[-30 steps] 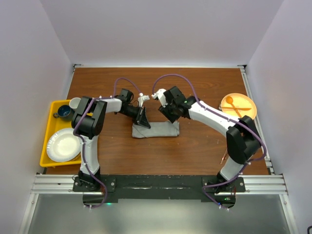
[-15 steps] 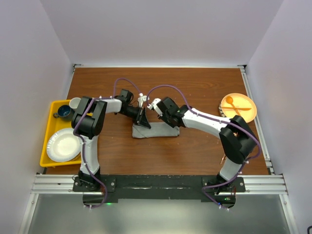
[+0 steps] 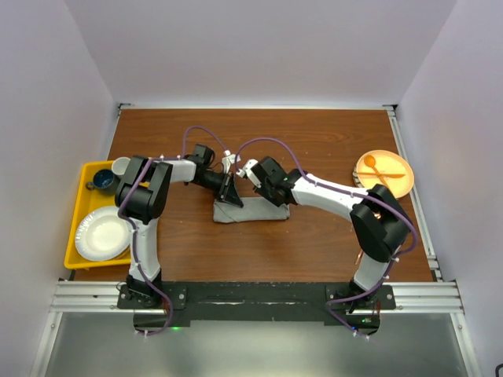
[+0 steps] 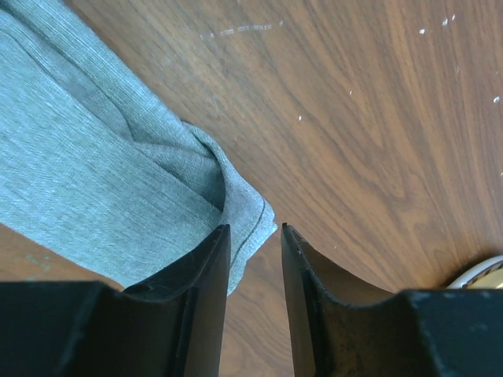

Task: Fold the napkin into a case and place the utensils inside
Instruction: Grasp the top corner of the smaller rectangle folded napkin from the folded napkin.

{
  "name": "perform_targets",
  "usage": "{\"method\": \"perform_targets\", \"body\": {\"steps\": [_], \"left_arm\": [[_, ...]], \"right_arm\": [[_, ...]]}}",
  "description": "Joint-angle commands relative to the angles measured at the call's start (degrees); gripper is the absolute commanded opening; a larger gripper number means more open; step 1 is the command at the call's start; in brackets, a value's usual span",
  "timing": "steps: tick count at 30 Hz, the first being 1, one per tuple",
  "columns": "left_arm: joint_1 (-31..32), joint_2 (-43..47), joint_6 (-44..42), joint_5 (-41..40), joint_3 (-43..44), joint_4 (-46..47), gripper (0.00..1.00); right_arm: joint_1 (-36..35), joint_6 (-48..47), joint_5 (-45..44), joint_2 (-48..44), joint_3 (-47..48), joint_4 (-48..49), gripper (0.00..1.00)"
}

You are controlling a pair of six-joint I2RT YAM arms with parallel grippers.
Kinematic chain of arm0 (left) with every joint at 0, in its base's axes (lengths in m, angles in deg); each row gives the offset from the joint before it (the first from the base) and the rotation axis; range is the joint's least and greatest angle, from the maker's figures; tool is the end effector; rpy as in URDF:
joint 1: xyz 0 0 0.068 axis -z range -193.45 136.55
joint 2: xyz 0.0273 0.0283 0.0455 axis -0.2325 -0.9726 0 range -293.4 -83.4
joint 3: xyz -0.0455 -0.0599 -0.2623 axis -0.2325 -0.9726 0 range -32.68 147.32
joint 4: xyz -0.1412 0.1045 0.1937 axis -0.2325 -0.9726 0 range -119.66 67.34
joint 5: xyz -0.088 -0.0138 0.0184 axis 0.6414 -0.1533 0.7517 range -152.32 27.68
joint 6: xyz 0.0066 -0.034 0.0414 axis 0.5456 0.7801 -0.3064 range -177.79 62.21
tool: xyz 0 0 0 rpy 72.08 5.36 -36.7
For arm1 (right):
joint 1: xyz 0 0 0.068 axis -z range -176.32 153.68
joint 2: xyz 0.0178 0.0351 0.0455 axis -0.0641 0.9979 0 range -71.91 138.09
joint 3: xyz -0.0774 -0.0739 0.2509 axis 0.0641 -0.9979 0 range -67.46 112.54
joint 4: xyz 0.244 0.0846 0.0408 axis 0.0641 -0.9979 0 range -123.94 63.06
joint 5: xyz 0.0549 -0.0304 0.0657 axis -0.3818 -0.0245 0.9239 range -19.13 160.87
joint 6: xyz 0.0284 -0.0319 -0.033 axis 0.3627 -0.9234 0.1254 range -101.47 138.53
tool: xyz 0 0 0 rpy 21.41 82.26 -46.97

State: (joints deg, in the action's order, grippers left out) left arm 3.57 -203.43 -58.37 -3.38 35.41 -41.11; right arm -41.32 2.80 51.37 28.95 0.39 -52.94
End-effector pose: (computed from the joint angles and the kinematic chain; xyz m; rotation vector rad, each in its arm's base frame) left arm 0.3557 -0.1408 0.0991 0.6410 2.5012 -1.5007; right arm 0.2652 0.2484 0.1974 -1.1729 2.2404 -0.2431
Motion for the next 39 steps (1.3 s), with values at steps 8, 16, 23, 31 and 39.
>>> {"method": "perform_targets", "body": {"steps": [8, 16, 23, 31, 39], "left_arm": [[0.4, -3.3, -3.4, -12.4, -3.0, -1.8, 0.00], [0.3, -3.5, -3.6, -12.2, -3.0, -1.6, 0.00], [0.1, -3.7, -3.6, -12.3, -2.8, -1.7, 0.00], [0.0, -4.1, -3.8, -12.4, -2.3, -2.1, 0.00], [0.0, -4.3, -3.6, -12.3, -2.3, -1.8, 0.00]], "right_arm": [[-0.4, 1.0, 3.3, 0.1, 4.1, -1.2, 0.40], [-0.4, -2.5, -1.4, 2.1, 1.5, 3.3, 0.31], [-0.6, -4.5, -3.6, 2.6, -0.1, 6.5, 0.23], [-1.2, -4.4, -2.4, 2.6, -0.8, 5.7, 0.24], [-1.5, -4.7, -2.7, 2.2, -1.4, 5.3, 0.25]]}}
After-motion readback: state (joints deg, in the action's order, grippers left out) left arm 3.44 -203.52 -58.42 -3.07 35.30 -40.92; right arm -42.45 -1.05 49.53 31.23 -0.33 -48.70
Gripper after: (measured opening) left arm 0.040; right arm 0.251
